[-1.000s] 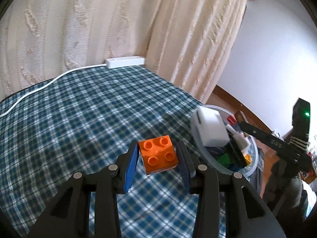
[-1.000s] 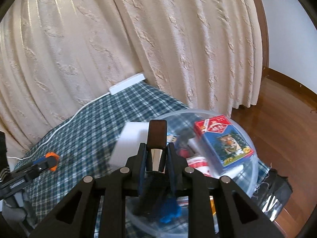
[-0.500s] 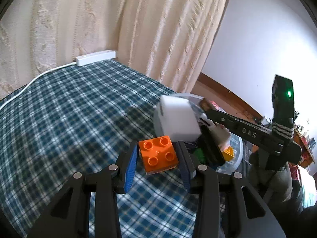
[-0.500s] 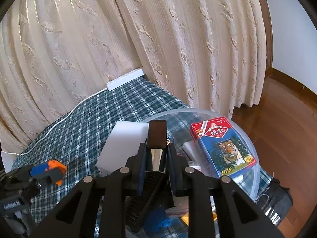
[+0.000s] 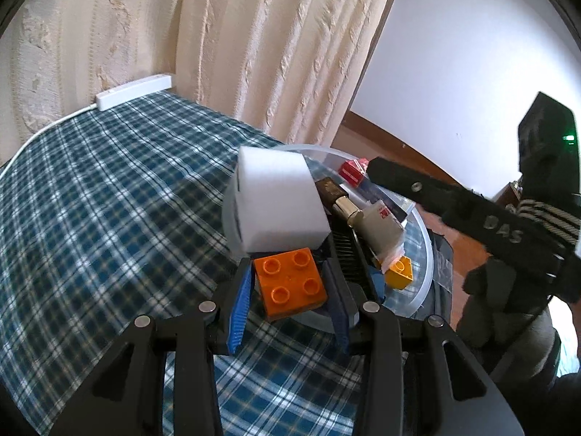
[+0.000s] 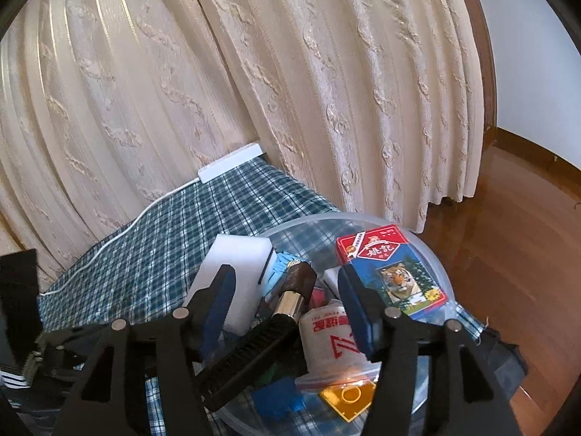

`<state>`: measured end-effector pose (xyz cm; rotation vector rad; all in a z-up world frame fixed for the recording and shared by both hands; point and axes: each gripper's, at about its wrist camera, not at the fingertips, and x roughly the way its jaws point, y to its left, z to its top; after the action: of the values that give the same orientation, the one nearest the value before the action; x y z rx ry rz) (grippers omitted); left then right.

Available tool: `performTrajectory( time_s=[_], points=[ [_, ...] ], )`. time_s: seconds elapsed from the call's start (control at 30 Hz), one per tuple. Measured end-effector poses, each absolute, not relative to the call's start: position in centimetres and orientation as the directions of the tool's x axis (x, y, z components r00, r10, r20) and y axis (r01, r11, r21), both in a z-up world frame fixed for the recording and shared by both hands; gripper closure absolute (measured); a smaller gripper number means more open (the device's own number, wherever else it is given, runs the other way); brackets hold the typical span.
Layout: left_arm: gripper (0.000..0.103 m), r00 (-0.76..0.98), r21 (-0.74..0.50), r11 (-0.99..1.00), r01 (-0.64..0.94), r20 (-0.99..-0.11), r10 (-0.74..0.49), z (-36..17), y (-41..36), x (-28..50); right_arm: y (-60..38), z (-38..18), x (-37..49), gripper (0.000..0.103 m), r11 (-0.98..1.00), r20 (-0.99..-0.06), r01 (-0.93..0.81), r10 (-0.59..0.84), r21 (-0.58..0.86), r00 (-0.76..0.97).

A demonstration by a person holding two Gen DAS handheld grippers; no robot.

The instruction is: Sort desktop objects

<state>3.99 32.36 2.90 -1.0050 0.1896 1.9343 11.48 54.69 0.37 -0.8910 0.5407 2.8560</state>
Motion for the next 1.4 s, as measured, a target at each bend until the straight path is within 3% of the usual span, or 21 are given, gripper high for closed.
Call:
performTrajectory(
  time_s=[0.6,0.7,0.73,0.77,0.83,0.93,1.0,1.03,1.13,1.4],
  points=[
    [0.061,-0.206,-0.273,-0.533,-0.801,-0.71,0.673,1.3,35.2,3.9,55.9,0.7,13.1,0.039,-0.921,-0.555,-0.22,0.005,0.321,-0.832],
    [0.061,-0.188,-0.303,-0.526,-0.795,-0.701,0.688,1.6,34.9,3.8,56.0,0.7,13.4,0.034,-0.916,-0.557,-0.227,0.005,0.33,-0.83],
    [0.058,-0.185,-0.31,-0.526,-0.792,-0.699,0.691,1.7,34.9,3.8,56.0,0.8,13.7,0.029,-0.914,-0.555,-0.229,0.006,0.334,-0.832],
    [0.049,-0.186,-0.314,-0.527,-0.79,-0.696,0.693,2.0,34.7,3.9,56.1,0.8,13.9,0.025,-0.914,-0.553,-0.231,0.009,0.334,-0.833],
    [0.041,-0.205,-0.308,-0.53,-0.791,-0.682,0.702,2.6,34.2,4.3,56.2,1.2,14.5,0.023,-0.909,-0.543,-0.245,0.025,0.337,-0.839],
    [0.037,-0.239,-0.291,-0.528,-0.798,-0.651,0.72,4.0,33.3,5.0,56.8,1.7,15.6,0.016,-0.891,-0.538,-0.297,0.072,0.344,-0.84],
    [0.029,-0.275,-0.272,-0.534,-0.8,-0.626,0.73,5.0,32.7,5.6,57.2,2.0,16.3,0.01,-0.879,-0.537,-0.325,0.097,0.349,-0.838],
    [0.025,-0.294,-0.261,-0.54,-0.8,-0.613,0.733,5.5,32.4,5.9,57.3,2.3,16.8,0.0,-0.875,-0.531,-0.335,0.109,0.351,-0.84],
    [0.019,-0.367,-0.21,-0.563,-0.799,-0.571,0.734,7.0,31.3,7.1,57.0,3.1,18.0,0.0,-0.883,-0.513,-0.33,0.123,0.333,-0.849],
    [0.018,-0.526,-0.15,-0.703,-0.695,-0.562,0.639,9.2,29.3,8.9,54.9,4.9,20.8,0.0,-0.908,-0.465,-0.353,0.218,0.225,-0.858]
  ],
)
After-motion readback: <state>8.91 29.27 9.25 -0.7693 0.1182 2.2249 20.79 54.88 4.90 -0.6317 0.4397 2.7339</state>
